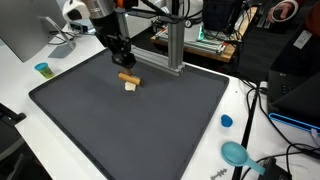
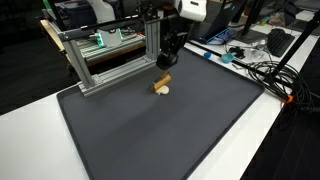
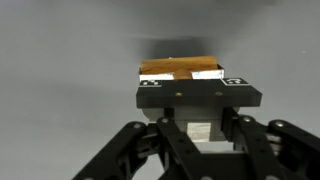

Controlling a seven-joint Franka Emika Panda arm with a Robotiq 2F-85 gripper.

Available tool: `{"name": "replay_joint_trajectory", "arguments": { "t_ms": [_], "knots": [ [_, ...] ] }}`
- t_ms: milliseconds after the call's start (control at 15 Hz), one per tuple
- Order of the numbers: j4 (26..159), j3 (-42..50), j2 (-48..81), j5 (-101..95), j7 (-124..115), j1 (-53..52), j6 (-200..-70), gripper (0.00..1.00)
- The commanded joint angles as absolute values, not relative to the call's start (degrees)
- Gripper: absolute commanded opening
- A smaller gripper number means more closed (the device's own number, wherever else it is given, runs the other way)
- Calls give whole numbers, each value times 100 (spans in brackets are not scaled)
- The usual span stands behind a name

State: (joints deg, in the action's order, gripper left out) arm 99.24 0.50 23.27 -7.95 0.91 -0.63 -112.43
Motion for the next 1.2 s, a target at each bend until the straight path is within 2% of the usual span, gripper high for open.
{"name": "replay_joint_trajectory", "arguments": {
  "t_ms": [0,800,1133],
  "knots": [
    [9472,126,2762,-843,-59,-74,-11247,21],
    [9039,75,3167,-690,37,-42,-11412,21],
    [9030,80,2814,-632,37,-11,-11647,21]
  ]
}}
